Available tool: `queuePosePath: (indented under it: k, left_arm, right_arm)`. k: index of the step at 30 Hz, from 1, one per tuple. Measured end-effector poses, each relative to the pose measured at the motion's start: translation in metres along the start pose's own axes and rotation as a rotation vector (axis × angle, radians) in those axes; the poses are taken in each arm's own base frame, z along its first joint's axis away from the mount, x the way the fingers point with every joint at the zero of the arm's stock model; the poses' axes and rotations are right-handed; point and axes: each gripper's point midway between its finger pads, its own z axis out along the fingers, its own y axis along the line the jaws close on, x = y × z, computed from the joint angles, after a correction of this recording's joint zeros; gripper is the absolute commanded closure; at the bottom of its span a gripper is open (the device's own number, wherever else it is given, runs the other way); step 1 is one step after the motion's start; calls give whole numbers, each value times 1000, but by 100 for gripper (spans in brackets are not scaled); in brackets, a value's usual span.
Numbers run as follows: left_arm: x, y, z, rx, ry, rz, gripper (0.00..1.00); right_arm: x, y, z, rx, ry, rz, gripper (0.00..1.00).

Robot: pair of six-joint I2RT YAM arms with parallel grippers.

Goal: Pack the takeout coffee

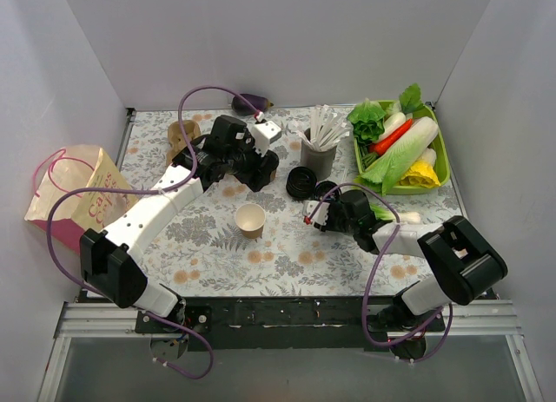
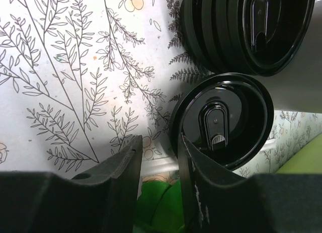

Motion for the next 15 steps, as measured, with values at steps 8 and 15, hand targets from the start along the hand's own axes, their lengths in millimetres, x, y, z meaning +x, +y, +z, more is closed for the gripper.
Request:
queuePosePath:
  k: [8, 15]
  left_arm:
    - [1, 3, 0, -9, 2, 9, 36]
    - [13, -2, 0, 13, 23, 31, 36]
  right_arm:
    - [-2, -4, 10, -9, 0, -28, 78]
    - [-1, -1, 5, -53, 28, -9, 96]
